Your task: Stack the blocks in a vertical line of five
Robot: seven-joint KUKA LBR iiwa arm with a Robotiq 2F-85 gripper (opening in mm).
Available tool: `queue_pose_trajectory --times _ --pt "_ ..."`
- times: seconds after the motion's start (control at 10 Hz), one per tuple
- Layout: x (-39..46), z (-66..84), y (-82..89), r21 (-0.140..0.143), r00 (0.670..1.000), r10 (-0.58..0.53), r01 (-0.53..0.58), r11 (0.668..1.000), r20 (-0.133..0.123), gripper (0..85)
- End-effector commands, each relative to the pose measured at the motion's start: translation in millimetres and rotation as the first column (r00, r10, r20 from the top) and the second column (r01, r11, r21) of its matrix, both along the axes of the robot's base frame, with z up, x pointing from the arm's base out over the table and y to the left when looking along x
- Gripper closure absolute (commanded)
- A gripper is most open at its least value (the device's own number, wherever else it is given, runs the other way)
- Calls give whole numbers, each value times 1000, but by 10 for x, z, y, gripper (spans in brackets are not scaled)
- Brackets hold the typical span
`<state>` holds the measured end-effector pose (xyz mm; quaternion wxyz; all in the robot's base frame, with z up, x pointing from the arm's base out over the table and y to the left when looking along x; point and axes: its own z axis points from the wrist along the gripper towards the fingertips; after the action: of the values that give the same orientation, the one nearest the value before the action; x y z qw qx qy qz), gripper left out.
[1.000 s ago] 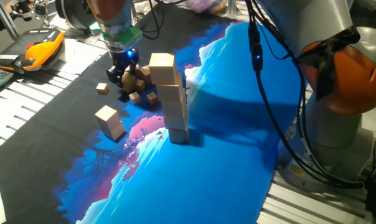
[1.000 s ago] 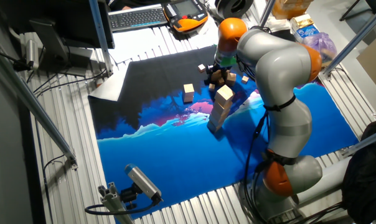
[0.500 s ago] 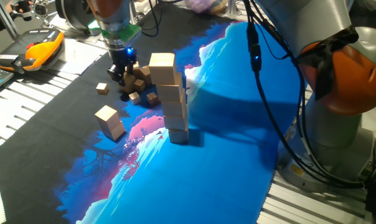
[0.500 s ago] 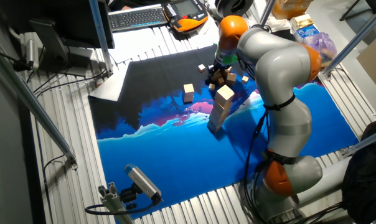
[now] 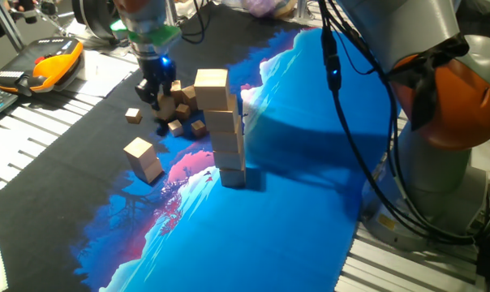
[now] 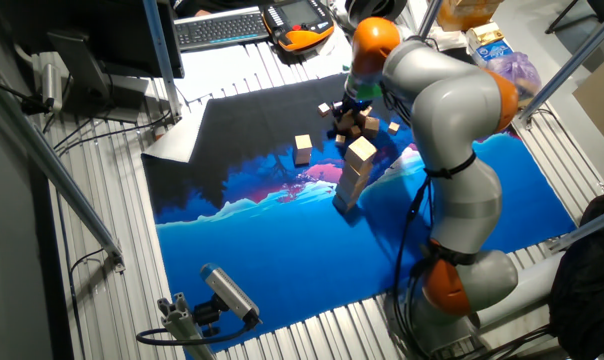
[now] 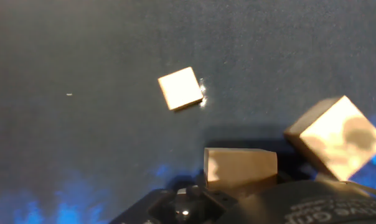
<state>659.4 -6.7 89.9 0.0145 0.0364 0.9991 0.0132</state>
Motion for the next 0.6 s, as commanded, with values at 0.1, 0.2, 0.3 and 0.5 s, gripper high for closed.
queue_pose_trajectory --times 0.1,0.2,0.3,0.5 --pt "-88 460 228 -7 998 -57 57 998 -31 850" --pt "-144 602 341 -14 996 -84 84 996 -40 850" --pt "-192 712 438 -15 993 -109 108 994 -48 850" --pt "-242 823 586 -16 989 -141 140 990 -48 850"
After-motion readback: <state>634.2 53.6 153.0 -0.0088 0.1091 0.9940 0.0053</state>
